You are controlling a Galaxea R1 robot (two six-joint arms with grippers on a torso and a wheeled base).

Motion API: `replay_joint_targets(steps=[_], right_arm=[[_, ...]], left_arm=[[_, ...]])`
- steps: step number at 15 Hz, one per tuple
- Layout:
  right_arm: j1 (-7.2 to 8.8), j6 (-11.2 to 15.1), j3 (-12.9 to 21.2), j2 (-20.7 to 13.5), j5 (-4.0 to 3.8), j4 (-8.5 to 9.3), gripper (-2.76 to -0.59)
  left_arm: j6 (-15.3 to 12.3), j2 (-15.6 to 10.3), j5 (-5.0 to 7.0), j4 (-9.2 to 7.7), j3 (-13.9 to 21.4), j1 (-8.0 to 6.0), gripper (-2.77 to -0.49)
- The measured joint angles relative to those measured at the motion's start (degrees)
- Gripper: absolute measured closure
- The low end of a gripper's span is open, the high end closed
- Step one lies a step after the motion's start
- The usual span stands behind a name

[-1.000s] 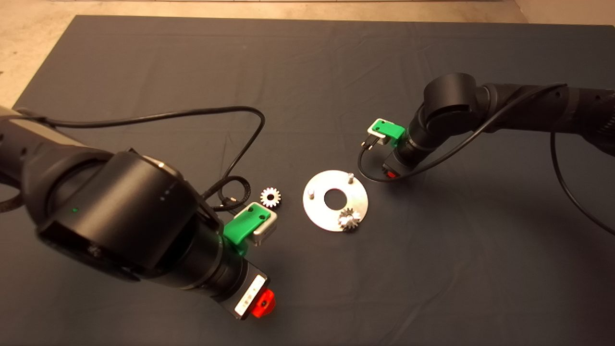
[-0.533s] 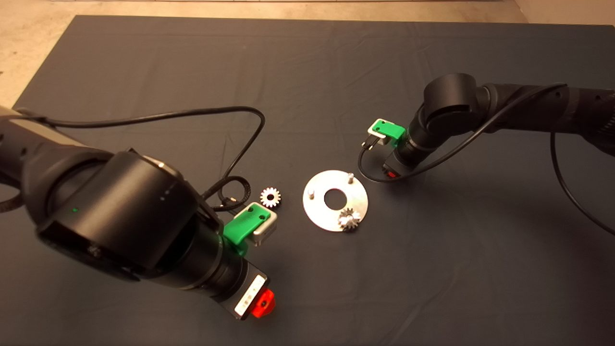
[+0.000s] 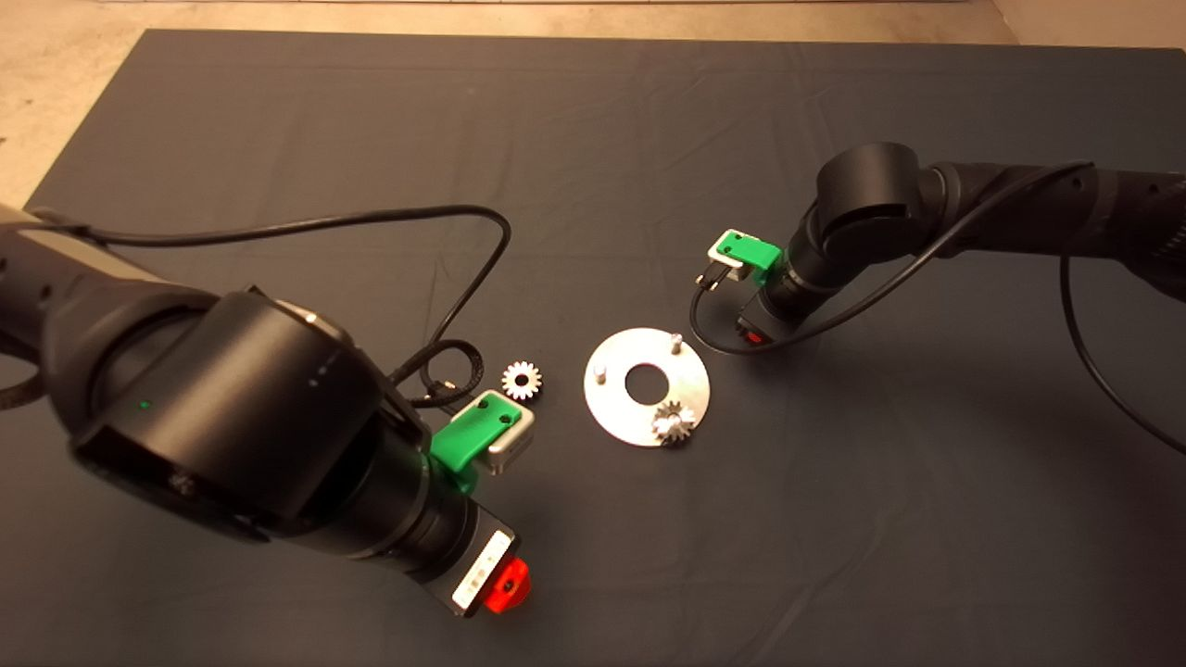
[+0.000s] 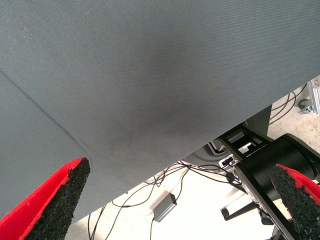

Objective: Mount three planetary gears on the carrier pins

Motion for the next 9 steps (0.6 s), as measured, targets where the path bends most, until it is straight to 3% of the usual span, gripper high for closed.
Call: replay_joint_targets(steps=[9], right_arm=[[0.06,0.38,1.39,0.66,0.07,1.02,-0.84]], left_arm=[[0.0,0.0,0.0,-0.05,0.0,0.0,-2.64]])
